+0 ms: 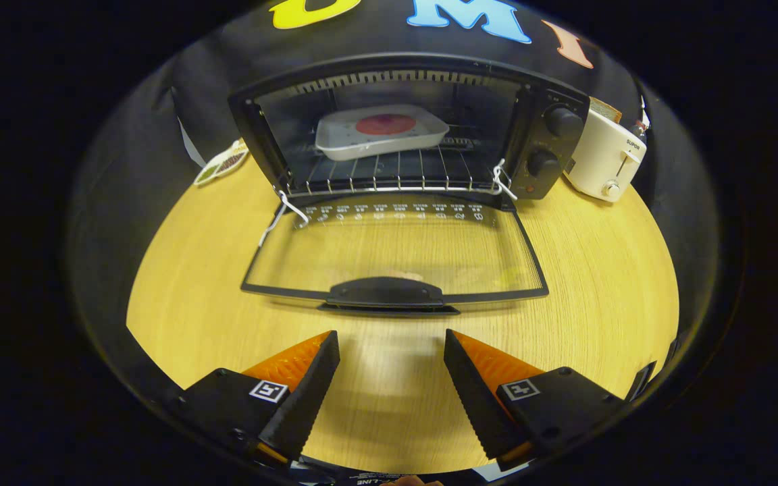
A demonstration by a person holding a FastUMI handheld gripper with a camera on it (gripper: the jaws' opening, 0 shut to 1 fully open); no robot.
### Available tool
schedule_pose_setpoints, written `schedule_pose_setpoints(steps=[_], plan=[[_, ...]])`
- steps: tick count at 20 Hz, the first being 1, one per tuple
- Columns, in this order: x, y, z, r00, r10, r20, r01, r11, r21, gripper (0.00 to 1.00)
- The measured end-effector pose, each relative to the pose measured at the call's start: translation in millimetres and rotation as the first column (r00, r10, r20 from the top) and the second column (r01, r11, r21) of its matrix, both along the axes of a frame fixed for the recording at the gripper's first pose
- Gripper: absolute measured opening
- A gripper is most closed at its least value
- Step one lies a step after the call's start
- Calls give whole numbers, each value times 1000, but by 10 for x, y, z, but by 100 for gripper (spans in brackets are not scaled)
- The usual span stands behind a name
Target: Open the toaster oven, put the food inside, and close the toaster oven door.
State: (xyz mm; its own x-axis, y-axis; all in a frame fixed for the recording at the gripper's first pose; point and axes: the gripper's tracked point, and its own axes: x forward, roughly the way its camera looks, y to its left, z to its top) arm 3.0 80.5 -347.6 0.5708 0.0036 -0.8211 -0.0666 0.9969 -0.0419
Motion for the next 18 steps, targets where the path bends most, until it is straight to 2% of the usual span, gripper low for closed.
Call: schedule_pose_setpoints(steps=[3, 7, 10, 18], plan=[[19, -57, -118, 1000, -11, -25, 11, 1000, -19, 99], [144, 18, -111, 999, -35, -1, 35, 999, -3, 99], [199, 63, -99, 997, -75, -19, 75, 997, 9, 99], [151, 72, 85, 997, -60, 40, 60, 998, 0, 99]])
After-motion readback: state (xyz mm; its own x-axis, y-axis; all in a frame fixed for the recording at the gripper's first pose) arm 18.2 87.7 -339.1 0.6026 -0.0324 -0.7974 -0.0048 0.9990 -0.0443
